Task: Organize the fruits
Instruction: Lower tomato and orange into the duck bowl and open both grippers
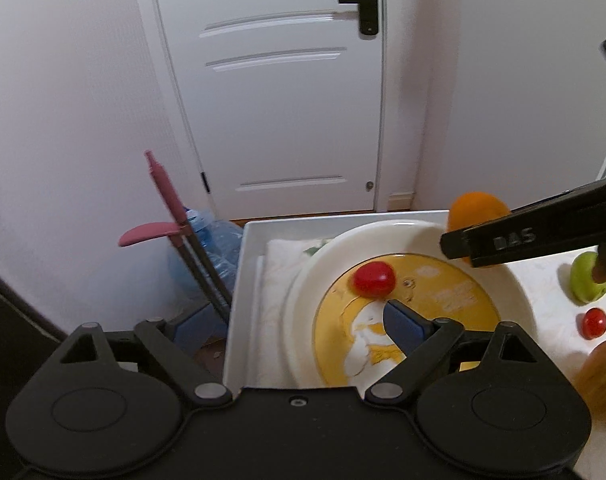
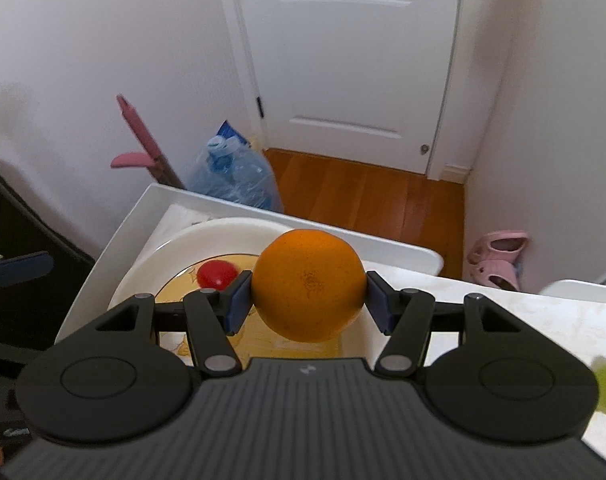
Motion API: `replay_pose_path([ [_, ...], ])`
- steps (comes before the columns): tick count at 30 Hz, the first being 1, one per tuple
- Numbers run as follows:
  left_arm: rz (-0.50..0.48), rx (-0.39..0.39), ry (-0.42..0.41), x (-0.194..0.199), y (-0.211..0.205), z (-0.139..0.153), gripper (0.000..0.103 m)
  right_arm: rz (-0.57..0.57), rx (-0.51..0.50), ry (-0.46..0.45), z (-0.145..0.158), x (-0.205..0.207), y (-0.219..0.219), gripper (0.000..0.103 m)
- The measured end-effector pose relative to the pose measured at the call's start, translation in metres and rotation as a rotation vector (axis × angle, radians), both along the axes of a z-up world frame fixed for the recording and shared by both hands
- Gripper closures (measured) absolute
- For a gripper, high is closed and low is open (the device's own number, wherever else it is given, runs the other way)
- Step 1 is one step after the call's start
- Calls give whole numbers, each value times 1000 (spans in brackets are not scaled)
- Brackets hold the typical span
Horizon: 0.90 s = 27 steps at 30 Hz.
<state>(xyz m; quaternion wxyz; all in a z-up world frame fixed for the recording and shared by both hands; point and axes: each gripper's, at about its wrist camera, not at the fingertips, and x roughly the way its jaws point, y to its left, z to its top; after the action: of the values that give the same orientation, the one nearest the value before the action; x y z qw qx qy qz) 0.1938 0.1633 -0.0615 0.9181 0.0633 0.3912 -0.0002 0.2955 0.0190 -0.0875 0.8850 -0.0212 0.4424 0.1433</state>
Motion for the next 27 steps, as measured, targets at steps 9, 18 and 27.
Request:
replay_pose_path([
  [9, 6, -6, 21, -3, 6, -8, 9, 29, -17, -21, -15, 2, 12, 28],
  [18, -9, -15, 25, -6, 4, -6, 9, 13, -18, -91, -1, -5, 8, 0],
  [27, -5, -41, 17, -10, 4, 2, 8, -27, -1, -90, 14, -20, -1, 0],
])
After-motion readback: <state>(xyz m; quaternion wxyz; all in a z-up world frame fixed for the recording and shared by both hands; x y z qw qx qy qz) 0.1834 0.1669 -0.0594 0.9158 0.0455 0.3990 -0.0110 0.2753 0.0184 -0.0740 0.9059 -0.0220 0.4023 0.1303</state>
